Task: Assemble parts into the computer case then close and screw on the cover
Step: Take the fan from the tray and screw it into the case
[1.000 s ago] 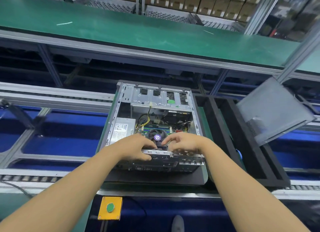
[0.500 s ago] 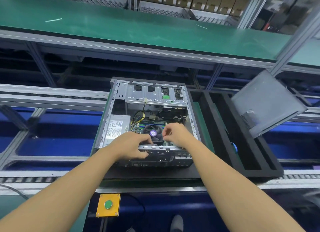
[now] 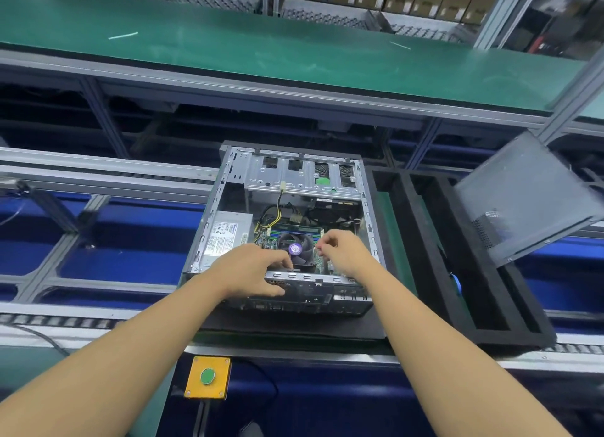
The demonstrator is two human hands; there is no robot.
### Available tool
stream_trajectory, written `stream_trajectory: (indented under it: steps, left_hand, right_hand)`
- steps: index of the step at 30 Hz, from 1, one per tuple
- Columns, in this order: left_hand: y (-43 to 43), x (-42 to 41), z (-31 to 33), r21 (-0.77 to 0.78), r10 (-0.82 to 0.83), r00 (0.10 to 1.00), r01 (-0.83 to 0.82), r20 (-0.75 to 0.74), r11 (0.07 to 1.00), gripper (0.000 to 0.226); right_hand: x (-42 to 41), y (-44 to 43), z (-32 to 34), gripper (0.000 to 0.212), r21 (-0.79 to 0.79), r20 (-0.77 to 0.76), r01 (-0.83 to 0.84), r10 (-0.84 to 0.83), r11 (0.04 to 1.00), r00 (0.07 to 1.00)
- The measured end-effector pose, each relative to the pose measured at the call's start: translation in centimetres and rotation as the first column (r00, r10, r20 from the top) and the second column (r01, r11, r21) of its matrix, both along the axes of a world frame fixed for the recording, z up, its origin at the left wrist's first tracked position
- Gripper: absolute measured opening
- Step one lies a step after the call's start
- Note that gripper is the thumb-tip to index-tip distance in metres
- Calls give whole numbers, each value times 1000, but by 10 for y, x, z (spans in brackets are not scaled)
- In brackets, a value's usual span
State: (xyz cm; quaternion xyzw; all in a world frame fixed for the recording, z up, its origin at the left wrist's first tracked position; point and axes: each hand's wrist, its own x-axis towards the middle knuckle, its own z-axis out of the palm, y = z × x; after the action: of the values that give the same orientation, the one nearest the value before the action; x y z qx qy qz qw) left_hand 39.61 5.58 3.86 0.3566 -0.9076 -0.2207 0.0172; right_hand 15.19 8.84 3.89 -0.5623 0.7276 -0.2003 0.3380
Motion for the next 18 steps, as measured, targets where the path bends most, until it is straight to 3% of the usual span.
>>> stream_trajectory:
  steps: [5, 8, 11, 18]
  left_hand:
    - [-1, -1, 0, 49, 58, 998, -57, -11, 997, 49]
    - [1, -1, 2, 36, 43, 998, -41, -54, 999, 50]
    - [1, -1, 3, -20, 36, 995, -38, -92, 999, 44]
    - [3, -1, 5, 25, 71, 991, -68, -115, 997, 34]
  right_hand:
    - [12, 16, 12, 25, -189, 94, -13, 32, 982, 995]
    - [19, 31, 19, 5, -152, 109, -268, 285, 951, 952]
    - [19, 34, 21, 22, -42, 41, -489, 490, 871, 871]
    - [19, 32, 11, 27, -95, -78, -498, 492, 862, 867]
